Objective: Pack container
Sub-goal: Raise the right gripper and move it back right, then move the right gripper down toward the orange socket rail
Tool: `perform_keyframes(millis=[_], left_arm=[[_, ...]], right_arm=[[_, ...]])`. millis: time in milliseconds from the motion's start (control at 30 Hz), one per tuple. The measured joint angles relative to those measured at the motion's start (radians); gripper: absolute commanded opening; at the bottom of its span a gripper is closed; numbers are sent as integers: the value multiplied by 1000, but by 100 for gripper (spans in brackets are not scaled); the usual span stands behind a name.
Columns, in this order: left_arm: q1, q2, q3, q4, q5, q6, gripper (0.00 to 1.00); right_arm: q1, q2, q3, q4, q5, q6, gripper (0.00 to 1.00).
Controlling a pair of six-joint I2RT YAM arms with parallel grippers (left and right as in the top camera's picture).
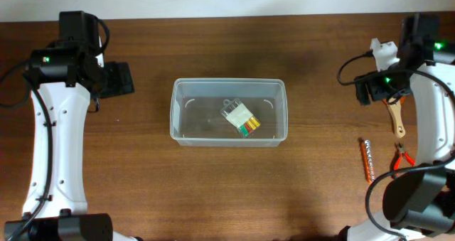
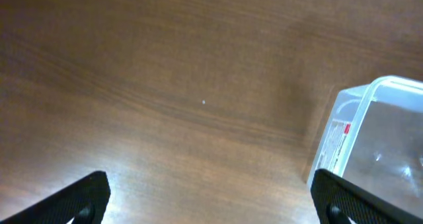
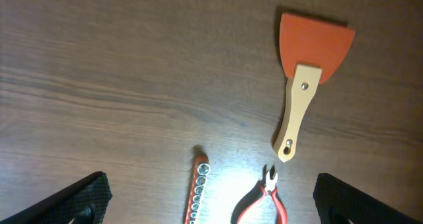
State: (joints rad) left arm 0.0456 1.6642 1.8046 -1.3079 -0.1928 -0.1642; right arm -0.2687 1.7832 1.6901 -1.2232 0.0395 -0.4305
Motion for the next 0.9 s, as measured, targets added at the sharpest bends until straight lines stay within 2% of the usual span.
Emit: perform_keyframes(millis=[300,533,900], left_arm=[[0,0,0,40,0,0,99],[0,0,0,40,0,0,99],[0,0,0,40,0,0,99]], right_arm=[[-132,25,-172,13,-3,23,99],[-151,26,-188,115,-3,34,99],[-158,35,-236,146,-2,1,99]])
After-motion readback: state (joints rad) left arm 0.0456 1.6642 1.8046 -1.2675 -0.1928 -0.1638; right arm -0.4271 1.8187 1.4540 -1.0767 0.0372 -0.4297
